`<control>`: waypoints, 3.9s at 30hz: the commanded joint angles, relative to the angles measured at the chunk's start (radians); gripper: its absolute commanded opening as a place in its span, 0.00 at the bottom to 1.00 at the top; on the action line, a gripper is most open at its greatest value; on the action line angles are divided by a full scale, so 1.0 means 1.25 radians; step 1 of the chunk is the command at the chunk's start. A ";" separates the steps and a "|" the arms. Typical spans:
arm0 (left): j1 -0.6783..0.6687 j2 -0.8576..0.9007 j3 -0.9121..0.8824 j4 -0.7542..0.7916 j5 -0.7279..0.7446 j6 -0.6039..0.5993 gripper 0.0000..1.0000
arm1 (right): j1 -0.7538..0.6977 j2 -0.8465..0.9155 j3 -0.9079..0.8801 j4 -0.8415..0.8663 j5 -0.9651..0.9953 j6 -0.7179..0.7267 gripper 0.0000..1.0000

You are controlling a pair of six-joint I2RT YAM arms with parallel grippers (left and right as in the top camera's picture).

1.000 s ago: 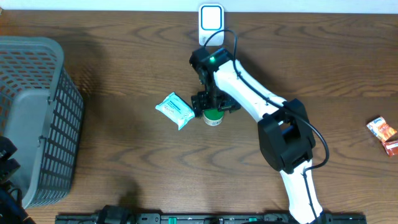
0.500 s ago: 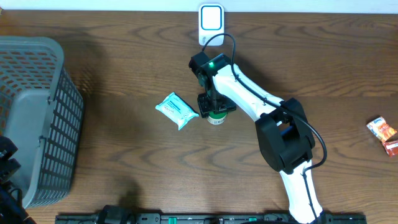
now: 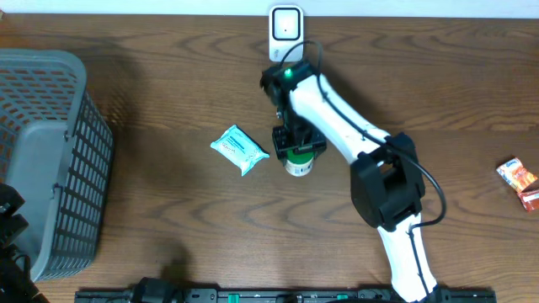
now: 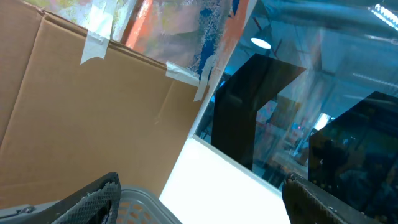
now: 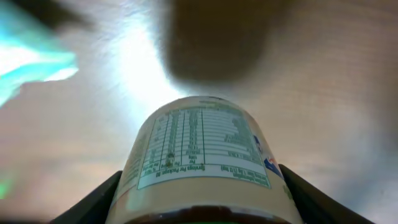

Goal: Scan the item barcode
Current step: 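Reach right gripper to the green-capped jar and grasp it, then lift the jar up toward the white scanner, then hold the jar under the scanner with right gripper, then carry the jar to the right table edge and release it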

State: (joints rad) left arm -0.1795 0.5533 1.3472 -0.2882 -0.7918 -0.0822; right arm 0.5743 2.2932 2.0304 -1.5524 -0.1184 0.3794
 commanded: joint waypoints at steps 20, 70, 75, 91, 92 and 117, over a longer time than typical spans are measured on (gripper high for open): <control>0.003 -0.007 -0.002 -0.008 -0.007 -0.008 0.83 | -0.141 -0.012 0.091 -0.119 -0.402 -0.158 0.58; 0.003 -0.007 -0.002 -0.017 -0.001 -0.008 0.83 | -0.123 0.166 0.334 0.923 0.278 -0.211 0.63; 0.003 -0.007 -0.002 -0.017 -0.001 -0.008 0.83 | -0.123 0.228 0.334 0.996 0.325 -0.208 0.66; 0.003 -0.007 -0.002 -0.020 -0.001 -0.008 0.83 | -0.129 0.237 0.337 1.010 0.367 -0.197 0.65; 0.003 -0.007 -0.002 -0.020 -0.001 -0.008 0.83 | -0.130 0.225 0.337 0.999 0.367 -0.197 0.65; 0.003 -0.009 -0.002 -0.008 -0.001 -0.008 0.83 | -0.755 0.005 0.320 0.079 0.260 -0.088 0.66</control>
State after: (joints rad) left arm -0.1791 0.5533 1.3472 -0.3046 -0.7914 -0.0826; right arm -0.2905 2.2555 2.4420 -1.4441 0.2790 0.2371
